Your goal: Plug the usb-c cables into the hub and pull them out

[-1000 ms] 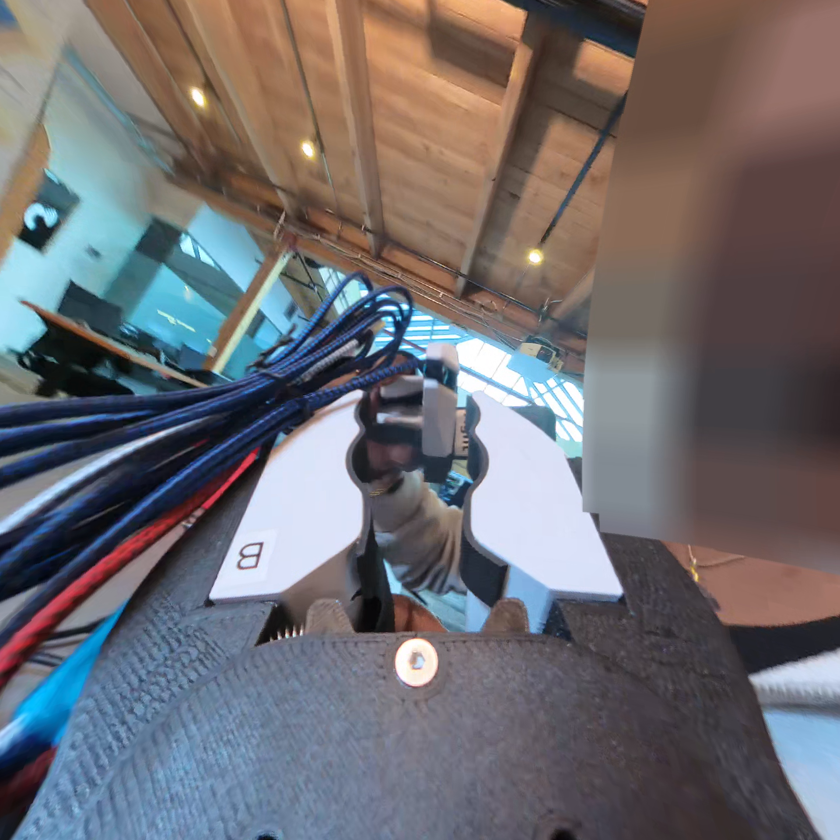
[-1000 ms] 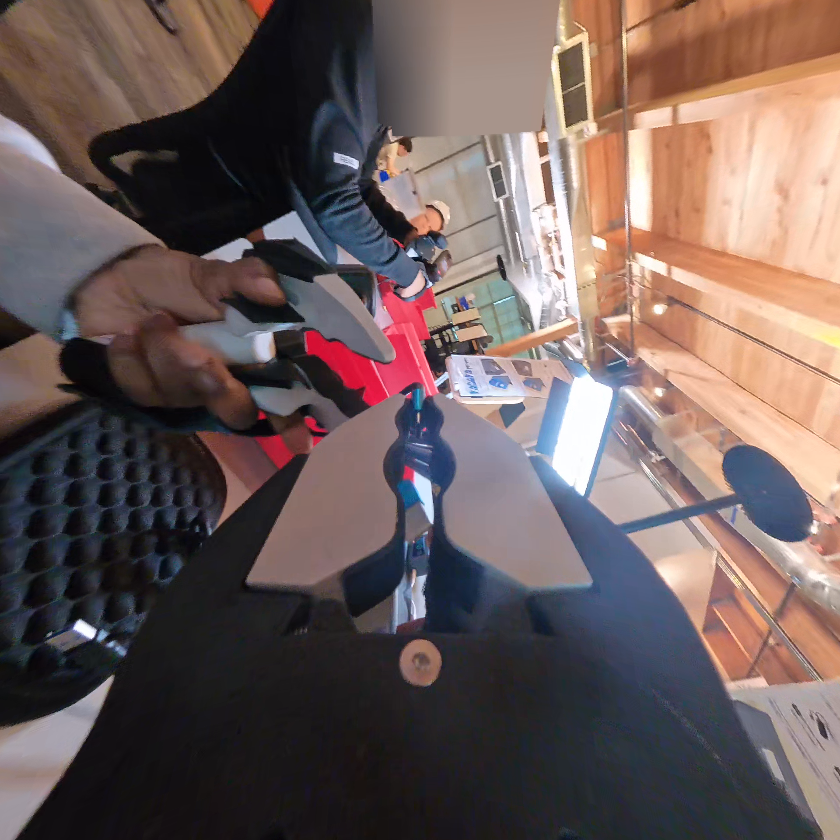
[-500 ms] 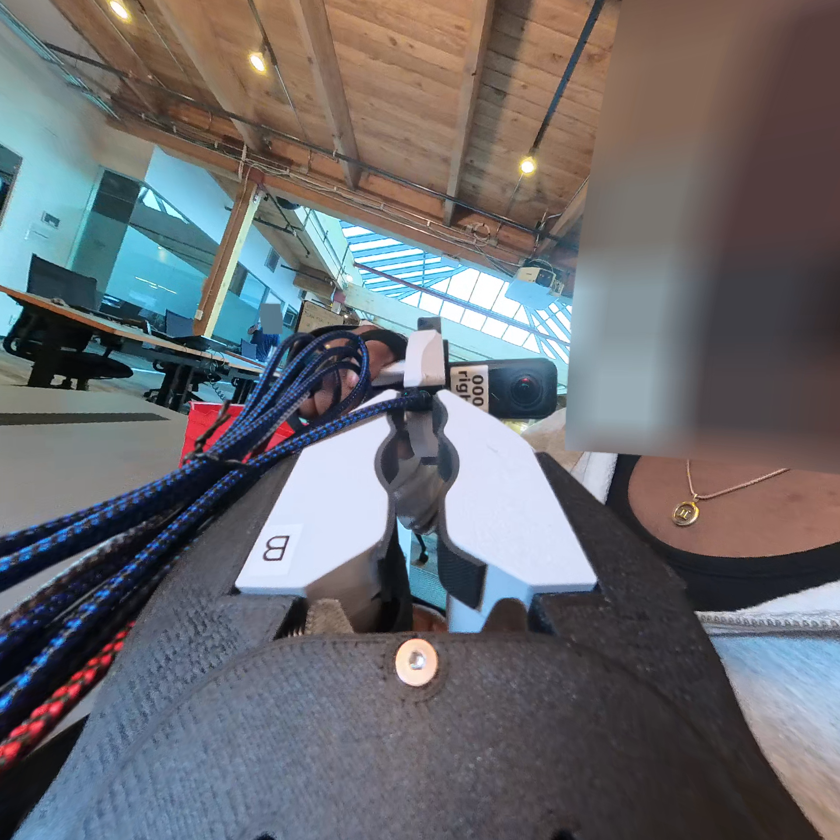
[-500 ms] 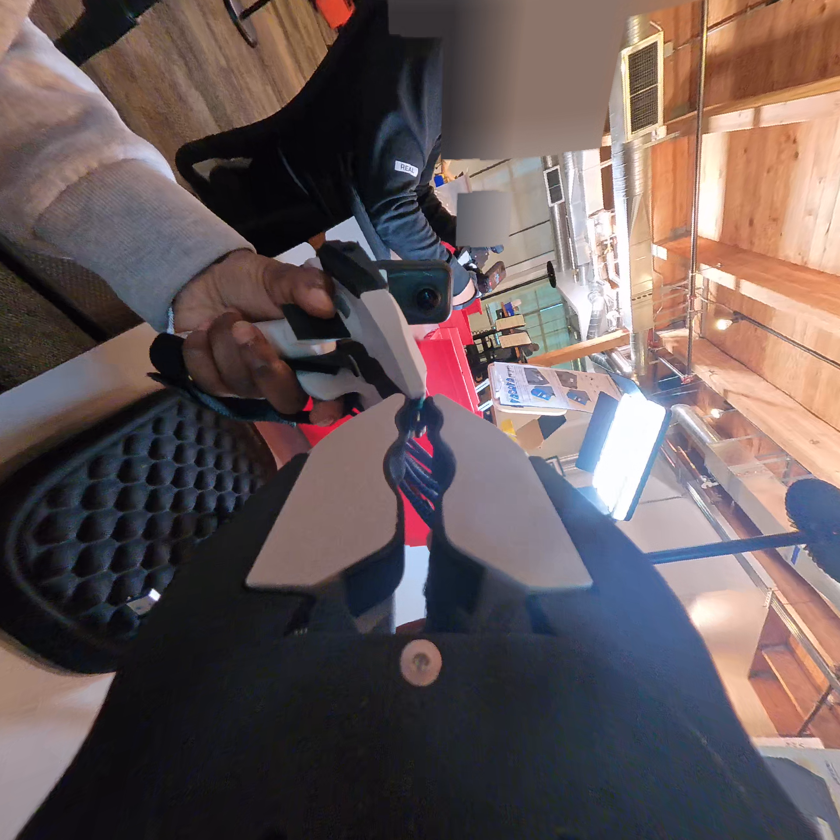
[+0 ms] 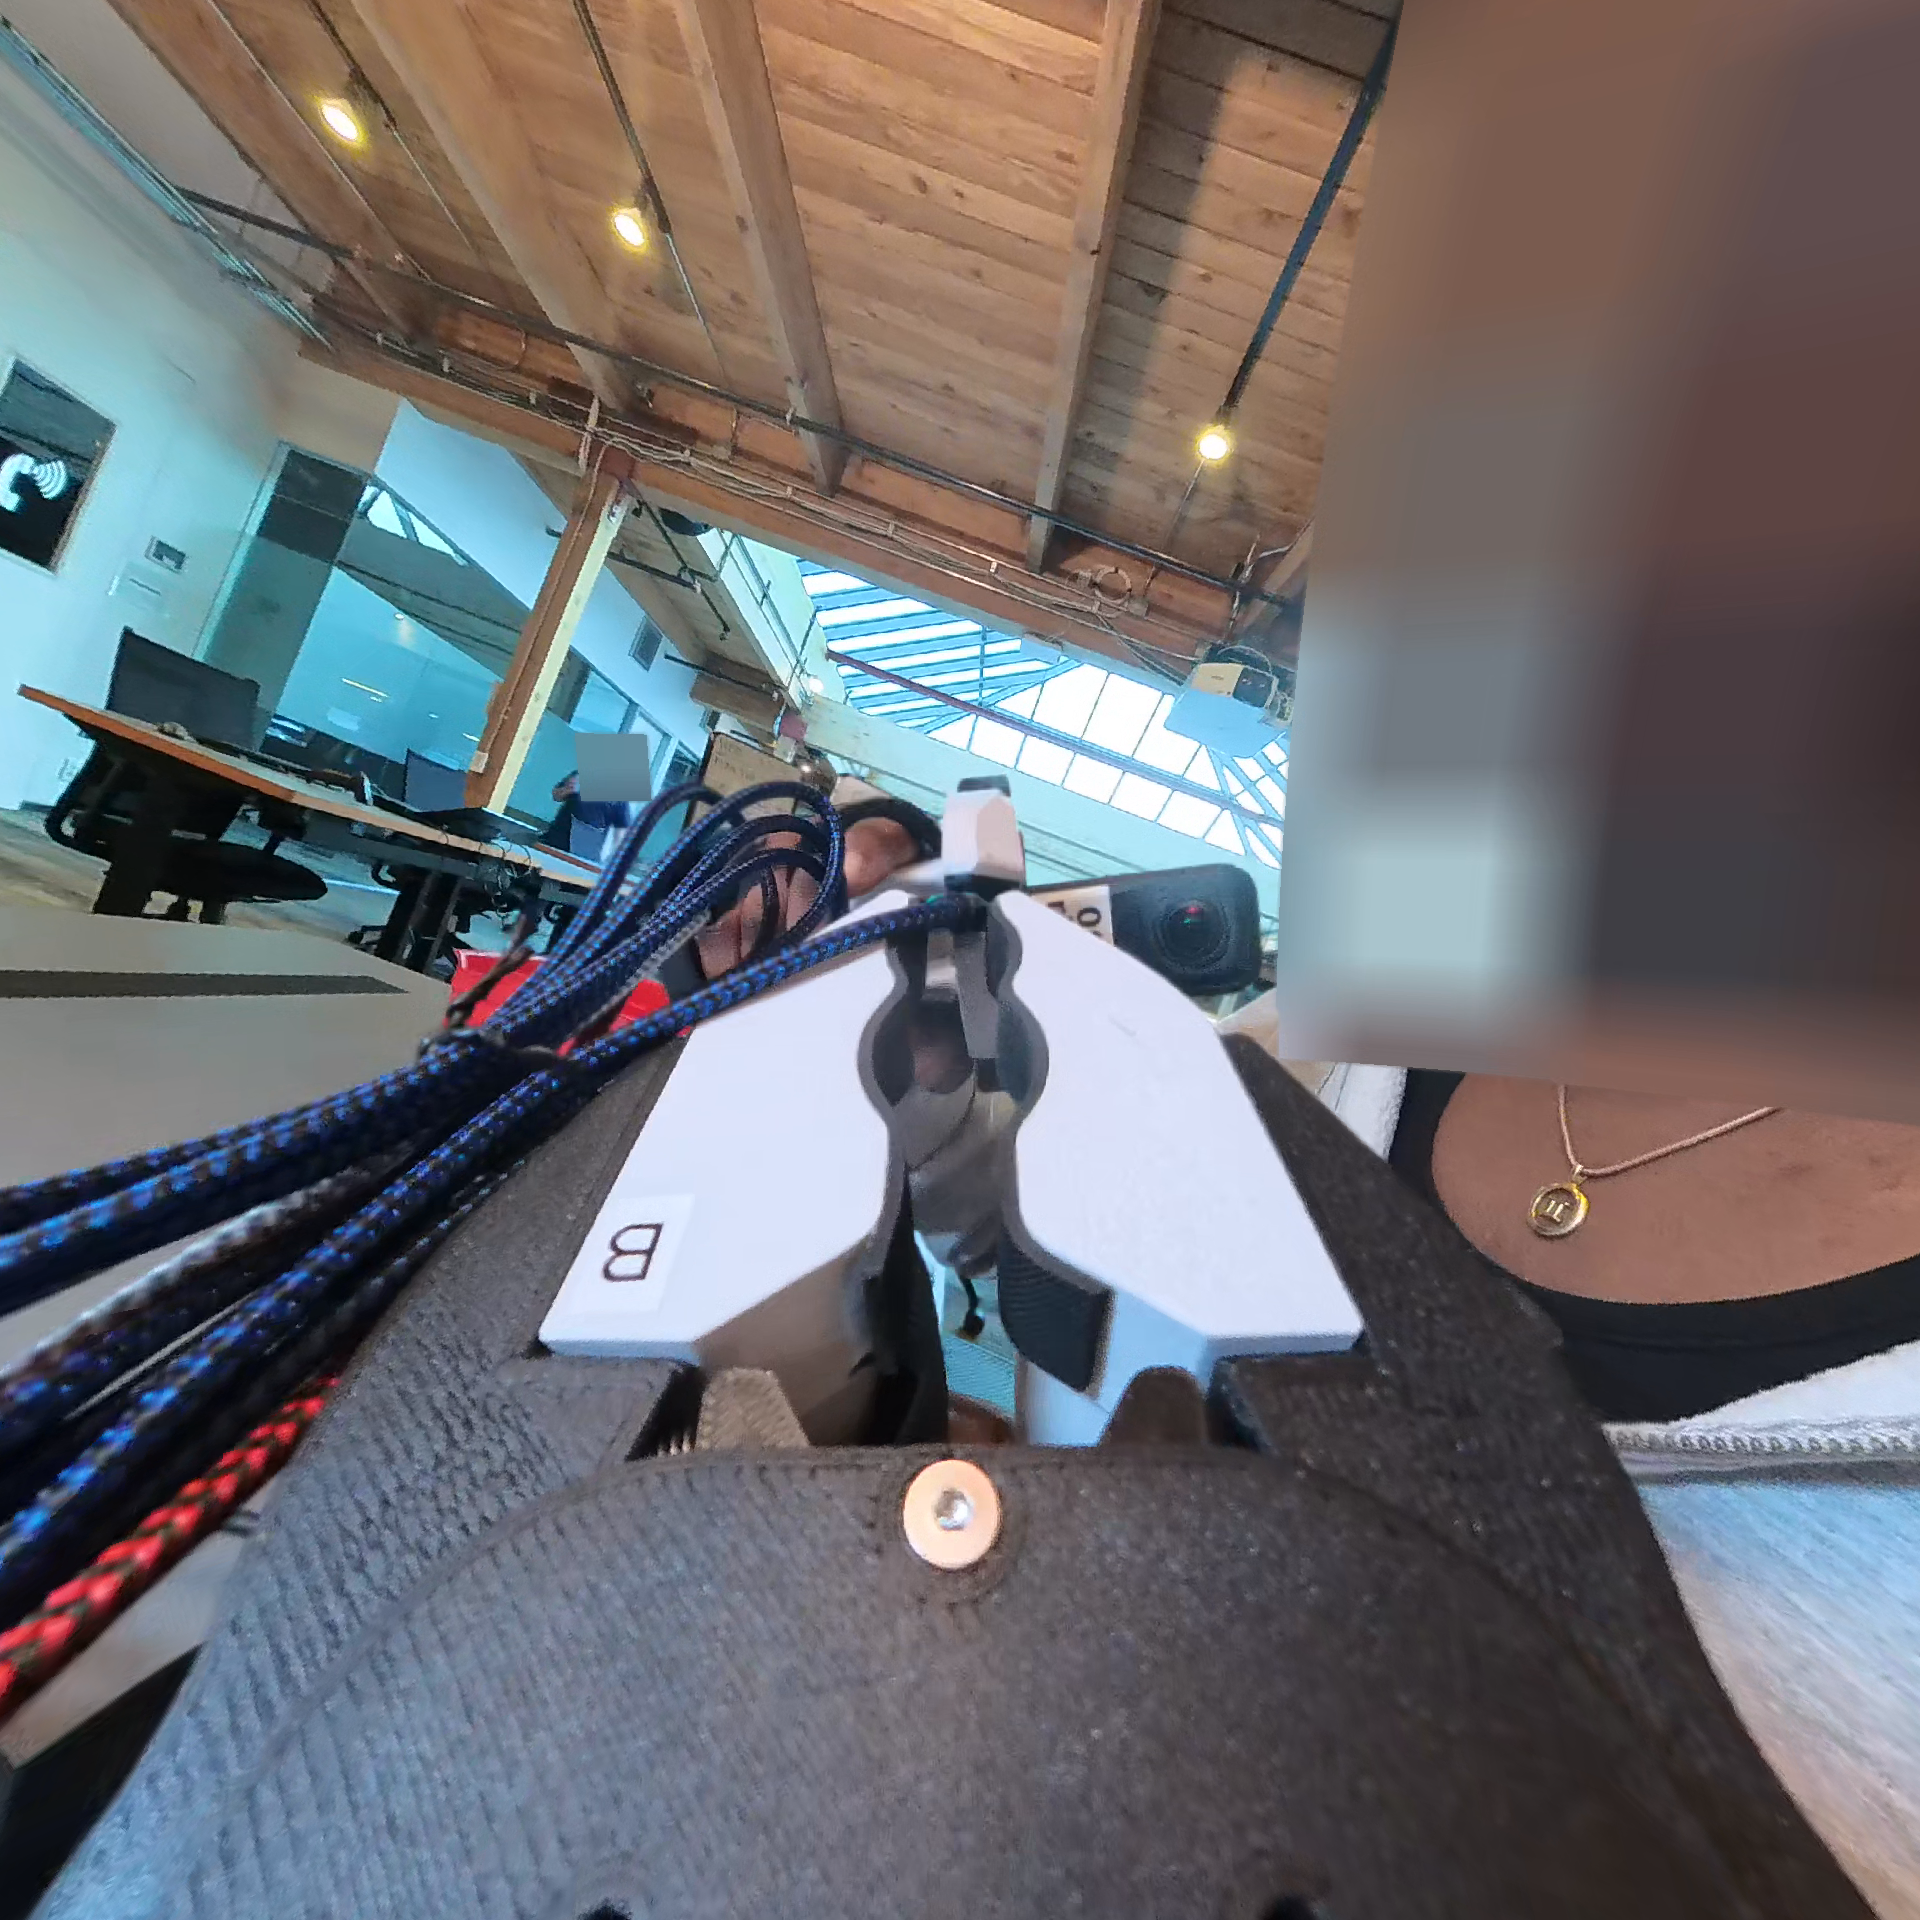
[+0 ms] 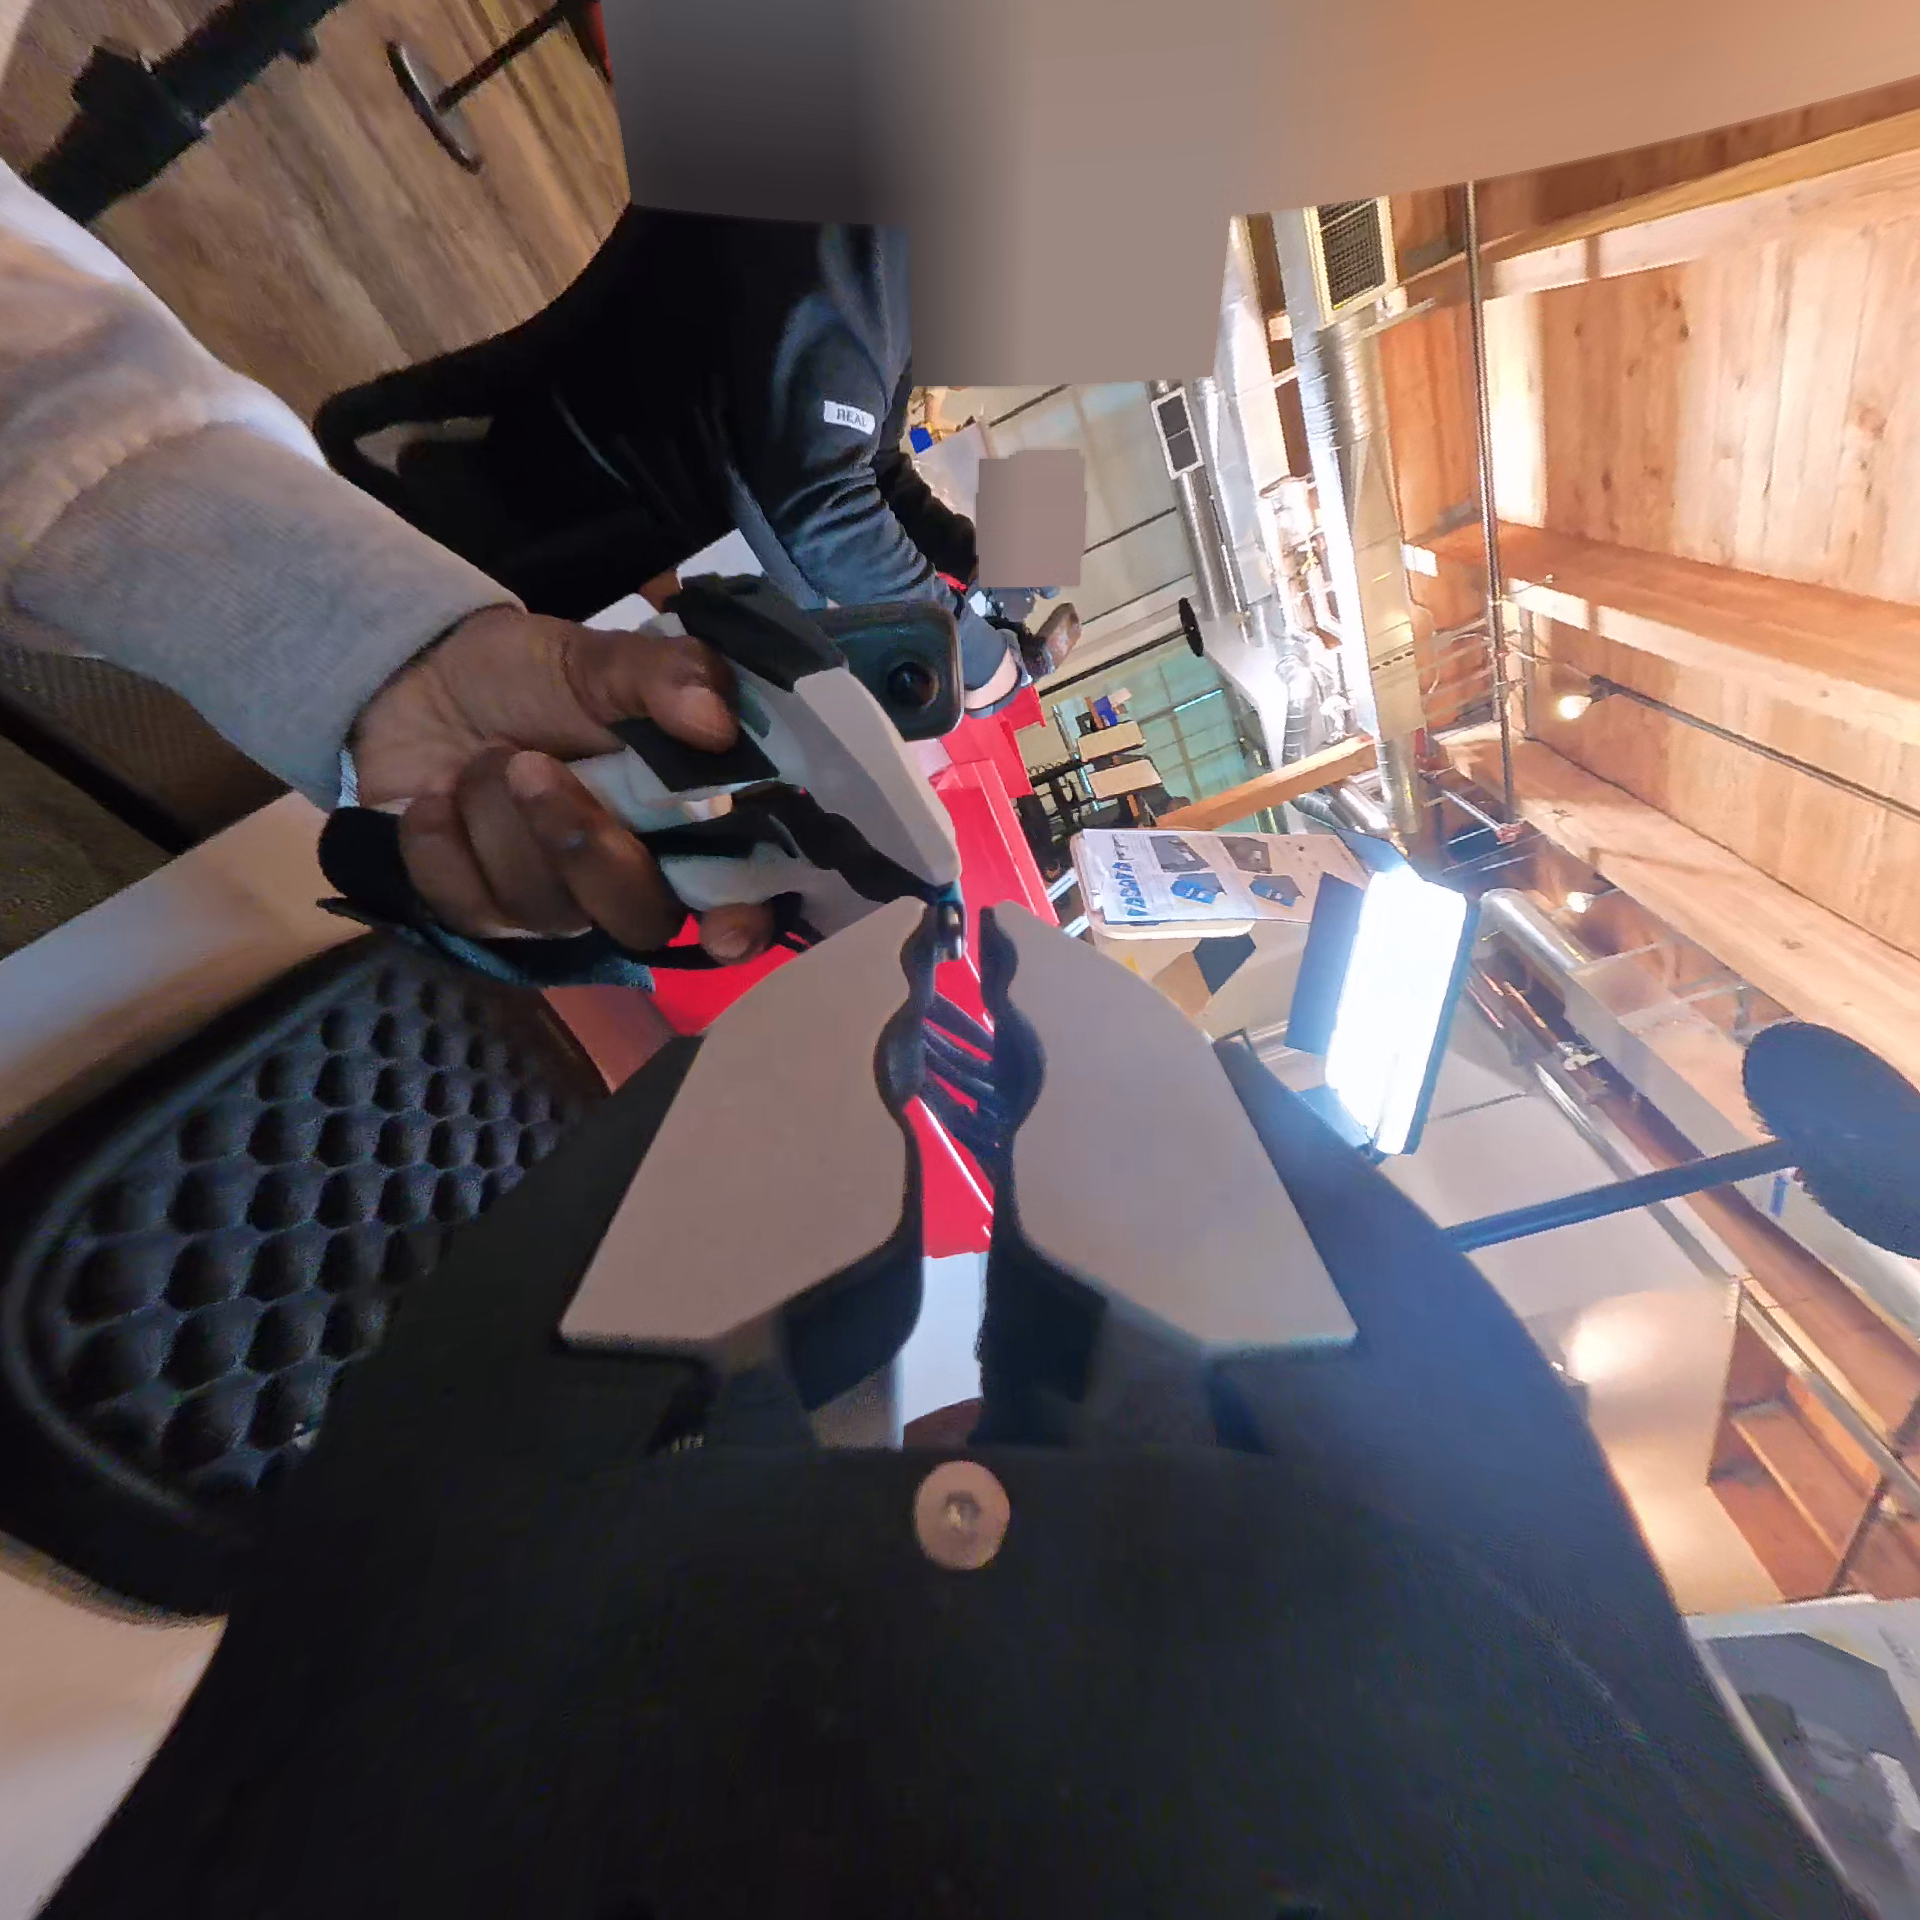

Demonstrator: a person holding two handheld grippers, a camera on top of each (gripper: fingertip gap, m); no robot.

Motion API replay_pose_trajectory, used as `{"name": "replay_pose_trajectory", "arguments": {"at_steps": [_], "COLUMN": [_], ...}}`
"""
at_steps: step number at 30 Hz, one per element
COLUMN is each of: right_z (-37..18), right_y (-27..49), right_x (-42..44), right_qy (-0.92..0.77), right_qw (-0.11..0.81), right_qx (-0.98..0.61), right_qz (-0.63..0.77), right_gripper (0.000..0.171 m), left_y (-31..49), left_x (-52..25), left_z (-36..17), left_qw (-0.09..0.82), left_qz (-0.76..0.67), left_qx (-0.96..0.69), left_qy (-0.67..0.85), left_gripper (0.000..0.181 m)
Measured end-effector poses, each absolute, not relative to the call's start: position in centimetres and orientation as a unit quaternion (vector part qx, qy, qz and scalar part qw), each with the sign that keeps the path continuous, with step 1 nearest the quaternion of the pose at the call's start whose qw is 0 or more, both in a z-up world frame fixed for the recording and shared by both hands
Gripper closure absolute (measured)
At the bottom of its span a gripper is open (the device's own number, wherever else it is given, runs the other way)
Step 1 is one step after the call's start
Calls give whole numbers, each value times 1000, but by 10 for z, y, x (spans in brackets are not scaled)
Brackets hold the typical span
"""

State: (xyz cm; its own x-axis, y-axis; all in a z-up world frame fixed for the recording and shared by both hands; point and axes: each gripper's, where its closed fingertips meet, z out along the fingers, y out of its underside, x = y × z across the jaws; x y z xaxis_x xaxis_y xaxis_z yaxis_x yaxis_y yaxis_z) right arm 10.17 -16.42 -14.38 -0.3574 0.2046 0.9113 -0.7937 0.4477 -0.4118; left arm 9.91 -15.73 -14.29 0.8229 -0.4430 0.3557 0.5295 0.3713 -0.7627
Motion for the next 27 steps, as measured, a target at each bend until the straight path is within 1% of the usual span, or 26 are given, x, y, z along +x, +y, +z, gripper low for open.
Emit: {"name": "replay_pose_trajectory", "arguments": {"at_steps": [1,3,6,8,10,11,12,14,20,24,27], "right_z": [-144,-145,-145,-147,-146,-149,-151,-148,-148,-149,-152], "right_y": [-165,-165,-163,-163,-162,-162,-162,-161,-156,-153,-151], "right_x": [102,103,103,105,104,103,102,102,108,112,113], "right_qy": [-671,-672,-683,-696,-697,-700,-702,-687,-698,-704,-713], "right_qw": [525,523,510,487,487,491,496,518,497,492,486], "right_qx": [221,227,215,204,196,198,204,210,212,237,252], "right_qz": [475,473,477,487,488,479,469,465,470,454,439], "right_gripper": [165,168,167,159,152,152,153,165,165,165,165], "left_y": [-158,-158,-155,-155,-153,-152,-150,-148,-143,-140,-137], "left_x": [99,100,100,100,102,104,106,108,114,118,119], "left_z": [-143,-143,-143,-142,-142,-143,-143,-143,-144,-145,-147], "left_qw": [827,825,824,825,822,820,818,816,804,792,788], "left_qz": [-298,-300,-296,-295,-300,-303,-306,-311,-325,-368,-364], "left_qx": [-475,-476,-481,-481,-483,-485,-486,-487,-497,-487,-496], "left_qy": [-46,-43,-45,-42,-38,-37,-36,-33,-24,-26,-23], "left_gripper": [170,170,170,170,170,170,170,170,169,170,170]}}
